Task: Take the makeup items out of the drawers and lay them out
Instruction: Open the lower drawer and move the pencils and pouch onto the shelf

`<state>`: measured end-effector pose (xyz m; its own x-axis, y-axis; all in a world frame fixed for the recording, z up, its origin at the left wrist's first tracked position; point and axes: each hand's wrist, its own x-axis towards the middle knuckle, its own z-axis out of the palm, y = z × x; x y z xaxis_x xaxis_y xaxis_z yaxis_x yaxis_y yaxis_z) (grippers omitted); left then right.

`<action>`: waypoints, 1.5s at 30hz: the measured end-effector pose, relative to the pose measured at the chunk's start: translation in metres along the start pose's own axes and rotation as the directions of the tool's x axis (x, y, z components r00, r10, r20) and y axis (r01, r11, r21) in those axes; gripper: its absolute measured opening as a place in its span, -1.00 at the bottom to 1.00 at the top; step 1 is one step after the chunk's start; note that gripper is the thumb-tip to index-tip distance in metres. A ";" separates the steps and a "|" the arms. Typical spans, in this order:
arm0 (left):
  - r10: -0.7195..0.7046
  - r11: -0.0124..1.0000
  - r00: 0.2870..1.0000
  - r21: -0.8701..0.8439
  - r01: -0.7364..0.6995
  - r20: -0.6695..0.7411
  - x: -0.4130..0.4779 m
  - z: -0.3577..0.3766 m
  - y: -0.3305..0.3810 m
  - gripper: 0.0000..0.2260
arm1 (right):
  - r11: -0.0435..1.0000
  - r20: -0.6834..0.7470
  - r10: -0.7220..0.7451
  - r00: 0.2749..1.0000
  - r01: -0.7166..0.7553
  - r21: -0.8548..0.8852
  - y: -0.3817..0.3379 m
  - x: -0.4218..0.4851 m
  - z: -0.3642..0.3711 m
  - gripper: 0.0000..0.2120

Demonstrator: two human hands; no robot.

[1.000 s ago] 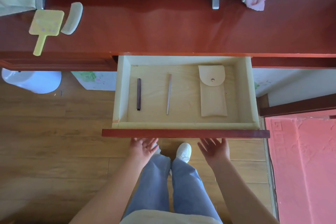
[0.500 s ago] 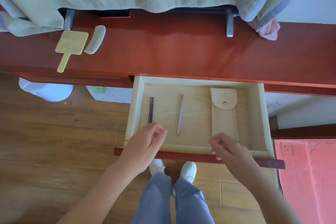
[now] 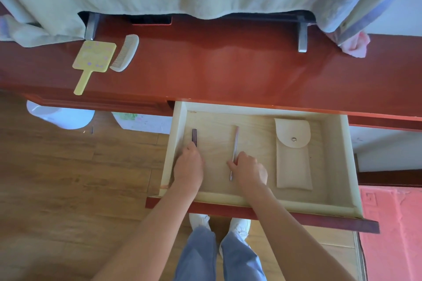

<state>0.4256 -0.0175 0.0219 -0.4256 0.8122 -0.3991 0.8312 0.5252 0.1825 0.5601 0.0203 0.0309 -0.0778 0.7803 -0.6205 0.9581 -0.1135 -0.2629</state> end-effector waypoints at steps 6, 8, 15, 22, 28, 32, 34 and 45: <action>-0.095 0.992 0.995 -0.088 0.095 0.006 0.008 0.002 -0.001 -0.79 | 0.999 -0.006 0.036 0.999 -0.036 -0.025 -0.001 0.003 0.003 -0.77; -0.114 0.988 0.993 -0.104 0.116 0.022 0.009 0.002 0.001 -0.78 | 0.999 0.006 0.051 0.999 -0.051 -0.003 -0.001 0.004 0.002 -0.77; -0.058 0.982 0.993 -0.171 0.076 0.107 0.003 -0.012 0.006 -0.73 | 0.986 0.033 0.040 0.999 -0.045 0.158 0.004 -0.004 -0.009 -0.85; 0.169 0.907 0.981 -0.404 -0.119 0.092 -0.020 -0.051 0.022 -0.87 | 0.930 -0.004 -0.062 0.998 0.059 0.364 0.015 -0.040 -0.038 -0.91; 0.195 0.816 0.981 -0.551 -0.174 -0.021 -0.018 -0.106 0.034 -0.88 | 0.865 -0.138 -0.169 0.976 0.214 0.454 0.003 -0.064 -0.084 -0.88; 0.157 0.801 0.974 -0.556 -0.223 -0.165 0.017 -0.134 0.044 -0.86 | 0.860 -0.235 -0.149 0.961 0.243 0.449 -0.027 -0.034 -0.116 -0.87; 0.151 0.809 0.966 -0.535 -0.244 -0.212 0.038 -0.146 0.048 -0.84 | 0.869 -0.253 -0.148 0.956 0.248 0.429 -0.043 -0.013 -0.129 -0.89; 0.088 0.919 0.982 -0.368 -0.145 -0.167 0.117 -0.152 0.056 -0.81 | 0.950 -0.177 -0.024 0.984 0.078 0.303 -0.109 0.065 -0.151 -0.81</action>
<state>0.3679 0.1456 0.1220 -0.4046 0.8863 -0.2255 0.6936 0.4581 0.5560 0.4921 0.1769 0.1310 -0.0509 0.8795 -0.4732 0.8205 -0.2333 -0.5219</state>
